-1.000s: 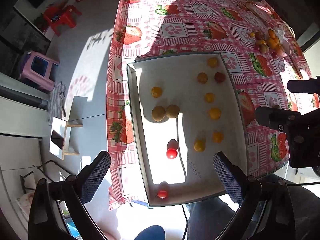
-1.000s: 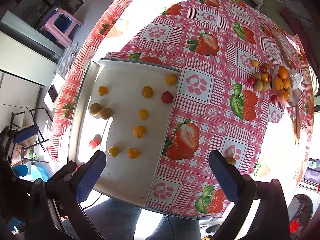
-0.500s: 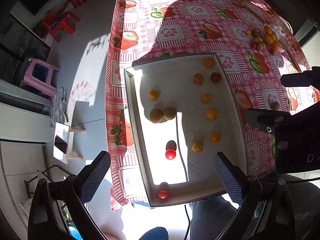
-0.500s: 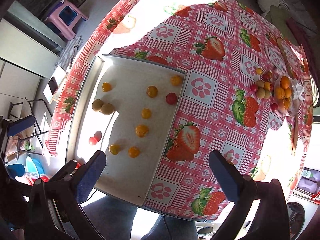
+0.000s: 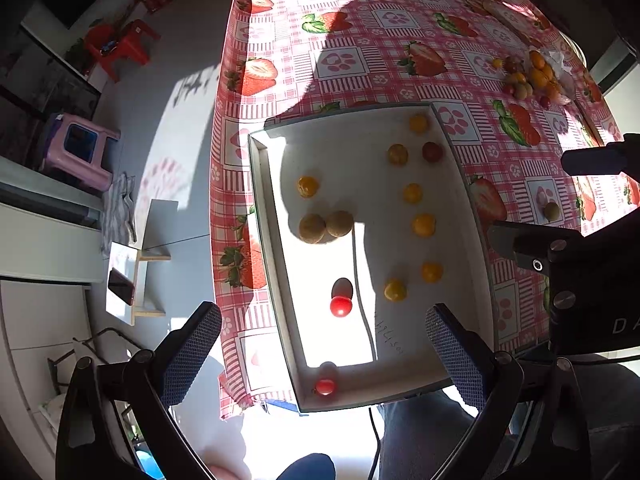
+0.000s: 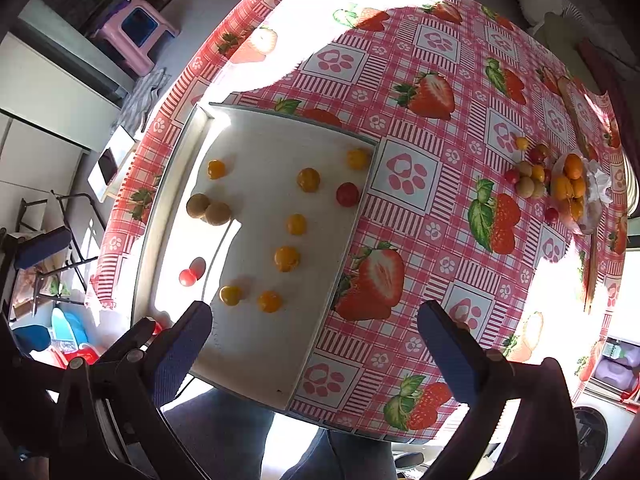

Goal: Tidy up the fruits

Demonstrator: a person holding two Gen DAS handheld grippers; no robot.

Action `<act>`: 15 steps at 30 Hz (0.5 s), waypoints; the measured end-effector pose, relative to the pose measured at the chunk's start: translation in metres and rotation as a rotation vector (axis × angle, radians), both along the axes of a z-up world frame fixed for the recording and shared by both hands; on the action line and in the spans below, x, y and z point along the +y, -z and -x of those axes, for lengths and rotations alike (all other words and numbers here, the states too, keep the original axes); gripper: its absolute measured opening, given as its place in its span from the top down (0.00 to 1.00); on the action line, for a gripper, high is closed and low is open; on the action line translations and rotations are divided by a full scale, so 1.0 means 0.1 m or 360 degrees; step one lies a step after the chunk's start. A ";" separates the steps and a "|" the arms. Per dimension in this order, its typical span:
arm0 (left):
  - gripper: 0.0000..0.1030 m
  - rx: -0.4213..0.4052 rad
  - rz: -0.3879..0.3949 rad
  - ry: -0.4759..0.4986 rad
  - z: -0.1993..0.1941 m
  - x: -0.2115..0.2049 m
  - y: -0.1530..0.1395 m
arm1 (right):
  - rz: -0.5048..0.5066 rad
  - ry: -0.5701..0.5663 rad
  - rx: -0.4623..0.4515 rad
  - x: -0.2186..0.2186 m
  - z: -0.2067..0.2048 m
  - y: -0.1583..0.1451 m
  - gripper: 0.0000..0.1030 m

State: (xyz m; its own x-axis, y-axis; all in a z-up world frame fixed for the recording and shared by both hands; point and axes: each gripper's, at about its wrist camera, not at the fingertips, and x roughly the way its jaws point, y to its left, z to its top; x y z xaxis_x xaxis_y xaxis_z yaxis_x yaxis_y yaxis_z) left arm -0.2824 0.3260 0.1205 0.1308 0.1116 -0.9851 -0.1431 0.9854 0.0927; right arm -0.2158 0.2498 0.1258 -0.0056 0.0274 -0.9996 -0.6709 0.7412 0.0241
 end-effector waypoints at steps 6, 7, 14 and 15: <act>0.00 0.0002 -0.0003 0.0011 0.00 -0.01 0.01 | 0.0002 -0.0012 0.0005 -0.01 0.00 0.00 0.00; 0.00 0.0002 -0.0001 0.0015 0.00 -0.01 0.01 | 0.0001 -0.0013 0.0005 -0.01 0.00 0.00 0.00; 0.00 0.0015 0.0014 0.0041 0.01 -0.02 0.02 | 0.0008 -0.0025 0.0007 -0.02 0.02 0.02 0.00; 0.00 0.0015 0.0016 0.0044 0.00 -0.02 0.02 | 0.0010 -0.0027 0.0008 -0.02 0.02 0.02 0.00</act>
State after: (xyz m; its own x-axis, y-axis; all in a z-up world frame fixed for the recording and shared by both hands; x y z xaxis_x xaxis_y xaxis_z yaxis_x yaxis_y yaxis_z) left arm -0.2828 0.3240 0.1182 0.1246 0.0981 -0.9873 -0.1149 0.9898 0.0838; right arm -0.2179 0.2478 0.1240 -0.0113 0.0207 -0.9997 -0.6833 0.7298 0.0228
